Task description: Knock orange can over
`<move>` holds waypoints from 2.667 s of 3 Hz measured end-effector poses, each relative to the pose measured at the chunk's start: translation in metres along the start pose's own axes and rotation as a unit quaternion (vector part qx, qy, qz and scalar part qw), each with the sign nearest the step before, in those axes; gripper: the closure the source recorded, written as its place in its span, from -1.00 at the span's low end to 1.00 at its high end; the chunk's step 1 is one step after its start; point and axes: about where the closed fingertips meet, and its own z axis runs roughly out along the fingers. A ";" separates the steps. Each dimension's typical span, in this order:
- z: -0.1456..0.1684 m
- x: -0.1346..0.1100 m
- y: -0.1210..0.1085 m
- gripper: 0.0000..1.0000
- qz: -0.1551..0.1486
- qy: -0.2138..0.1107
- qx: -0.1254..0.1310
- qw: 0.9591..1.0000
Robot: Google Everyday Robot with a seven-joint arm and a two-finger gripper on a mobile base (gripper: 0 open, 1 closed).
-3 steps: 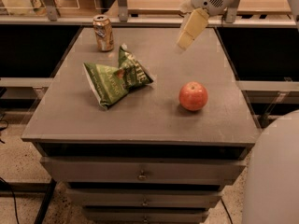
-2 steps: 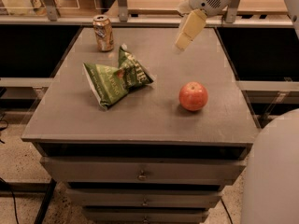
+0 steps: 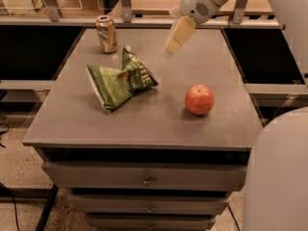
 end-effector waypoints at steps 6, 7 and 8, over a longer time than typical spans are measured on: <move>0.091 -0.040 -0.031 -1.00 0.080 -0.151 0.123 0.978; 0.091 -0.046 -0.047 -1.00 0.110 -0.191 0.164 0.962; 0.089 -0.053 -0.067 -1.00 0.135 -0.238 0.198 0.941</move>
Offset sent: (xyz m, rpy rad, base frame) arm 0.0776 0.0731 -0.0224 0.3664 -0.2538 -0.2666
